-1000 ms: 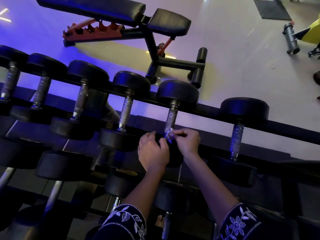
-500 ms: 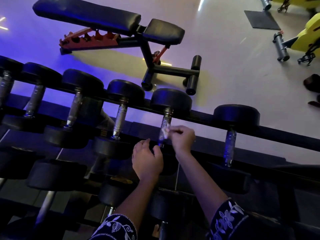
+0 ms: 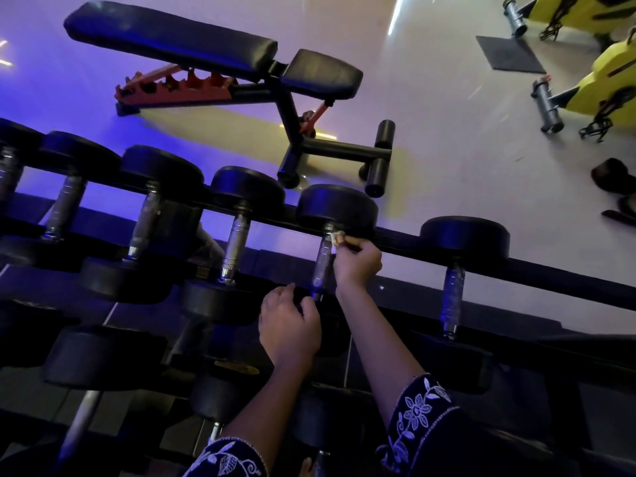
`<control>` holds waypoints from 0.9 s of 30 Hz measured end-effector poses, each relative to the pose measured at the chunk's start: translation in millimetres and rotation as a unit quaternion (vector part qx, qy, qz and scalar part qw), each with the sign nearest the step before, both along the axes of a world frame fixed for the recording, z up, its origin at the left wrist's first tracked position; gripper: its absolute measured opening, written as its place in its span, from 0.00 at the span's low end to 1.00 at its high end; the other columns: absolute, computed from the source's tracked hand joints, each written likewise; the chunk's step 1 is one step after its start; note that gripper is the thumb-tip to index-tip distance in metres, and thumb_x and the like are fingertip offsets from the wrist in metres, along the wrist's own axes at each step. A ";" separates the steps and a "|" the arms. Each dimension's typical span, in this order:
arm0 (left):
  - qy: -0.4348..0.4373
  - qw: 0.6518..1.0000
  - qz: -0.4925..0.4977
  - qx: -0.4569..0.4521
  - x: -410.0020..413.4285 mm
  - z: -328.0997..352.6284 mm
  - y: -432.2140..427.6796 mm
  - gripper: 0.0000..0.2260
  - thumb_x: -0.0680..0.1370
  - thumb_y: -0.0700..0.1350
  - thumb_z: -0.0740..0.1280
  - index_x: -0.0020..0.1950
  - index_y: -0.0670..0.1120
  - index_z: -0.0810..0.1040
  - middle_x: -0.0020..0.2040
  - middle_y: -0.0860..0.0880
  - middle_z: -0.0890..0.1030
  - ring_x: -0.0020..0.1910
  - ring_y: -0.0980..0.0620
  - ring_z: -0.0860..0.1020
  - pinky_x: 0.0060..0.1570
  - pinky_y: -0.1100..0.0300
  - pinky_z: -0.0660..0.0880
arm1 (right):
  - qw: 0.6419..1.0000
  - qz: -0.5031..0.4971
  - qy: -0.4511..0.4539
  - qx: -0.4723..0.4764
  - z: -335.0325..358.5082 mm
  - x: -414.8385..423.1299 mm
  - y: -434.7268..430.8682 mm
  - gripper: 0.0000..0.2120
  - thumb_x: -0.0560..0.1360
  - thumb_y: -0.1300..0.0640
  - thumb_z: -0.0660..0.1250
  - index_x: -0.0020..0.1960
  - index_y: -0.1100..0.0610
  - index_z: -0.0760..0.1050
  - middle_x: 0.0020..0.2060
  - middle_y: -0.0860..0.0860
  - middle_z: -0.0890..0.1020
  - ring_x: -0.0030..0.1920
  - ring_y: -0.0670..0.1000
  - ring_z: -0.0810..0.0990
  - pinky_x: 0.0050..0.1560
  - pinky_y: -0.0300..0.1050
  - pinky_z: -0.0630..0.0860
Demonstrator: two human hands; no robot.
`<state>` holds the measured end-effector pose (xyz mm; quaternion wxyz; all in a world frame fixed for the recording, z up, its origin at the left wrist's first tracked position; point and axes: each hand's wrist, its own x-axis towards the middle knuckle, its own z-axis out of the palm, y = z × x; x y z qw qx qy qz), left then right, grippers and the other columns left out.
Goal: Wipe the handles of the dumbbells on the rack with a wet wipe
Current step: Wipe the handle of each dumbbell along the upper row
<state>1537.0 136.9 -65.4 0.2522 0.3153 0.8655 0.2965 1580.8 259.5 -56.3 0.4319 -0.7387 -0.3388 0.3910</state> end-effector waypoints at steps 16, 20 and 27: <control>0.000 1.000 -0.004 -0.002 -0.6 -1.7 -0.4 0.20 0.77 0.48 0.62 0.67 0.46 0.76 0.66 0.47 0.75 0.66 0.47 0.71 0.62 0.44 0.71 | 0.958 0.199 0.090 -0.184 -19.2 25.4 -31.8 0.13 0.71 0.71 0.61 0.36 0.55 0.75 0.33 0.54 0.79 0.36 0.55 0.77 0.35 0.42 0.74; -0.002 1.000 -0.006 -0.004 -1.6 -1.0 -0.2 0.20 0.76 0.49 0.60 0.67 0.46 0.76 0.66 0.47 0.75 0.66 0.47 0.71 0.63 0.44 0.71 | 0.940 0.275 0.034 -0.197 -17.0 37.5 -27.8 0.11 0.71 0.70 0.66 0.39 0.54 0.75 0.38 0.55 0.82 0.43 0.55 0.81 0.47 0.49 0.79; -0.004 1.000 0.000 -0.006 -2.6 0.4 0.4 0.19 0.77 0.48 0.62 0.67 0.47 0.76 0.66 0.48 0.75 0.67 0.48 0.70 0.63 0.46 0.70 | 0.920 0.338 0.017 -0.199 -8.3 44.2 -28.6 0.12 0.65 0.69 0.76 0.35 0.55 0.78 0.41 0.58 0.84 0.42 0.52 0.84 0.45 0.47 0.81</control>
